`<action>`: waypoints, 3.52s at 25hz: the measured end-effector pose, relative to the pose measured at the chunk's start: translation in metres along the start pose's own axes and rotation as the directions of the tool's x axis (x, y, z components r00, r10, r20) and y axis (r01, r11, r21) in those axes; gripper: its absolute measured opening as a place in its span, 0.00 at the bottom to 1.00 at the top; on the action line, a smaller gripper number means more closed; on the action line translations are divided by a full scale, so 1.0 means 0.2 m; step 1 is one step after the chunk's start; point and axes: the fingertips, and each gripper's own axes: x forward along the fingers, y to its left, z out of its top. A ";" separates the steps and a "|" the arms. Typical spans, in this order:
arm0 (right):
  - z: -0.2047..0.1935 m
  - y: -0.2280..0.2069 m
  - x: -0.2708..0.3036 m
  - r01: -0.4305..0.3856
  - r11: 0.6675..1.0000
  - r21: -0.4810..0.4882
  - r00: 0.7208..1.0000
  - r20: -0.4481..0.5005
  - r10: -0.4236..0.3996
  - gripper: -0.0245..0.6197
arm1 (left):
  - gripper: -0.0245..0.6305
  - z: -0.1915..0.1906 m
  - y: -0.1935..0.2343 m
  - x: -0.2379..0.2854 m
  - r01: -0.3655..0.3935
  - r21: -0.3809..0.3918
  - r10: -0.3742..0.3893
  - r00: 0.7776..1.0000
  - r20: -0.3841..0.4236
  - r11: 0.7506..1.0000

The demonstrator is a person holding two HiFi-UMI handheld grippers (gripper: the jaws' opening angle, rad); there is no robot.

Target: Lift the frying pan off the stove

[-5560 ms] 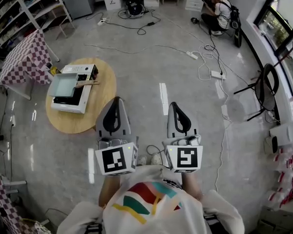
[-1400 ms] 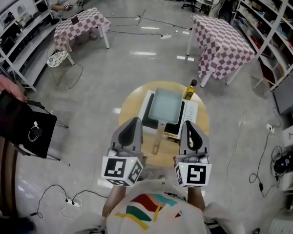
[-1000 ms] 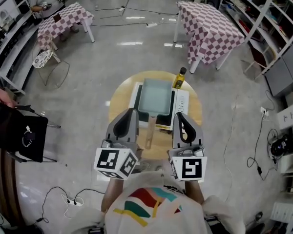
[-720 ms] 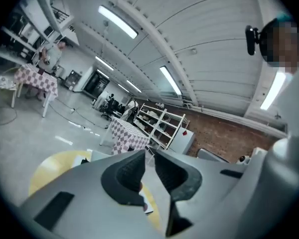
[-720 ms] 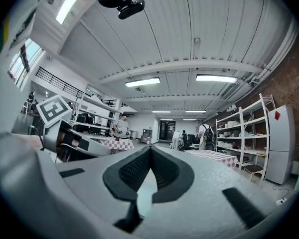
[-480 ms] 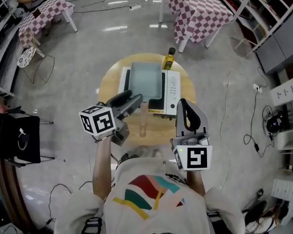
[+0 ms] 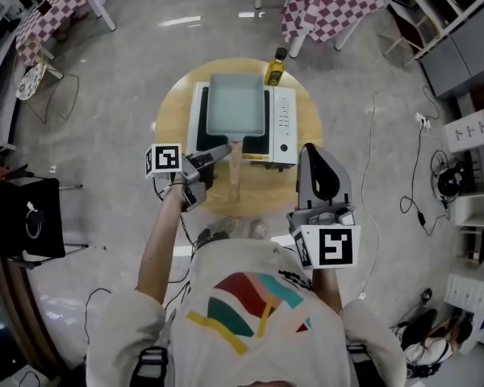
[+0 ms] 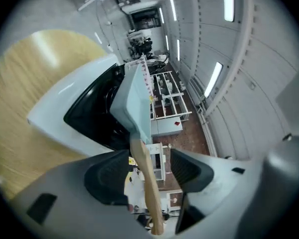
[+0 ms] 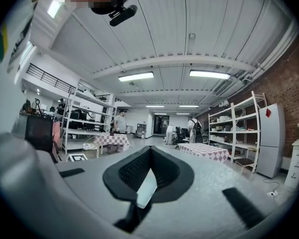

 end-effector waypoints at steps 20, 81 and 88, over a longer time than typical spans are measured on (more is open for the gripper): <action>-0.09 0.00 -0.09 0.014 1.000 0.004 0.998 -0.069 -0.013 0.03 | 0.16 -0.36 -0.10 0.27 0.223 -0.312 -0.314 0.907 -0.281 0.923; -0.09 0.13 -0.09 -0.015 1.000 -0.018 0.999 -0.042 0.014 0.03 | 0.05 -0.33 -0.35 0.31 0.217 0.147 -0.132 0.887 -0.443 0.965; 0.06 0.03 -0.01 0.047 0.998 -0.051 0.998 0.044 -0.045 0.03 | 0.05 -0.21 -0.74 0.29 0.306 0.359 -0.151 0.904 -0.399 0.882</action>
